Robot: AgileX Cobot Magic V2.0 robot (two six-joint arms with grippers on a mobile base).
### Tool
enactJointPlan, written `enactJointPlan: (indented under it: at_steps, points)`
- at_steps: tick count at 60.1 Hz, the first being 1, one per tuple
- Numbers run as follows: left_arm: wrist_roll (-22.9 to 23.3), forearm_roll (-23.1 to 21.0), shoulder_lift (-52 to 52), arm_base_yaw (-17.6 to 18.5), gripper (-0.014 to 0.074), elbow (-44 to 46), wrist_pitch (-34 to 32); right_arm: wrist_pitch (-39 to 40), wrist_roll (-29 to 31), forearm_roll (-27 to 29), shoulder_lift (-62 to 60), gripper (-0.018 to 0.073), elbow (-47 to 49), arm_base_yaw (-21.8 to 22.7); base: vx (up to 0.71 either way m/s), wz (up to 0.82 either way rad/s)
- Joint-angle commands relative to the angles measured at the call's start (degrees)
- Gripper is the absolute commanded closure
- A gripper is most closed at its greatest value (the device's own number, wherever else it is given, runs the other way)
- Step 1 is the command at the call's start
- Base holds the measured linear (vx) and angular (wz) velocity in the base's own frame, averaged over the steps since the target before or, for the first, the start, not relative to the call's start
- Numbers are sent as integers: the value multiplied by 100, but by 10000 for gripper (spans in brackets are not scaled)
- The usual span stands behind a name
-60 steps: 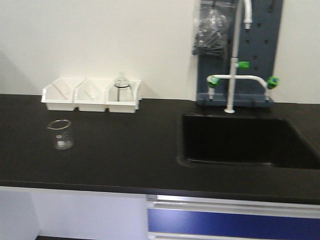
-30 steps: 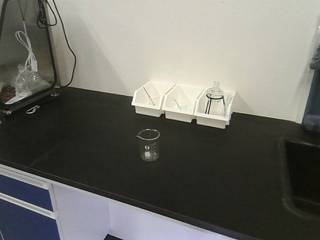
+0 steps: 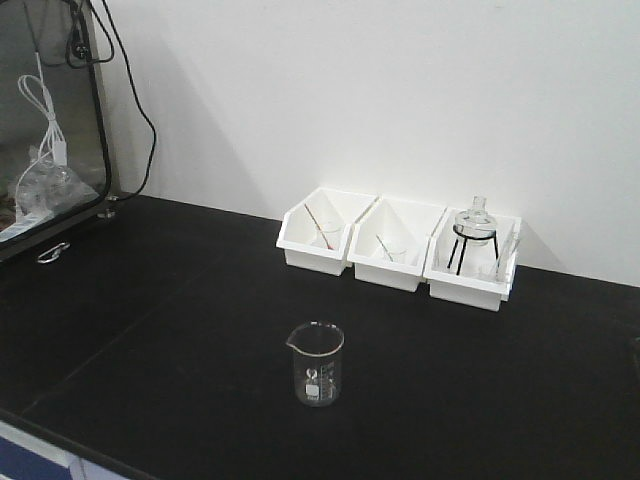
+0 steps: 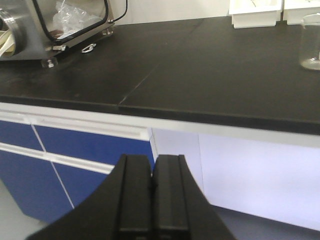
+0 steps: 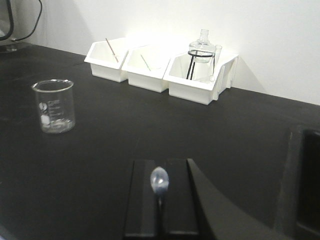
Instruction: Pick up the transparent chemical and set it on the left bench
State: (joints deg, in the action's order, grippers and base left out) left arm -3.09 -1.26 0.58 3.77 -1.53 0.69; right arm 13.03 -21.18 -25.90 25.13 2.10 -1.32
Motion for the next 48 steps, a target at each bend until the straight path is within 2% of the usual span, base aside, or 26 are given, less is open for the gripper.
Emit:
enactJointPlan:
  at_steps: [1, 26, 48]
  points:
    - [45, -4, 110, 10, 600, -93, -449, 431, -12, 13, 30, 562, 169, 30, 39, -3]
    - [45, -4, 110, 10, 600, -93, -449, 431, -12, 13, 30, 562, 169, 30, 31, -3]
    - [45, -4, 110, 10, 600, -93, -449, 343, -7, 27, 298, 562, 103, 32, 8, -11]
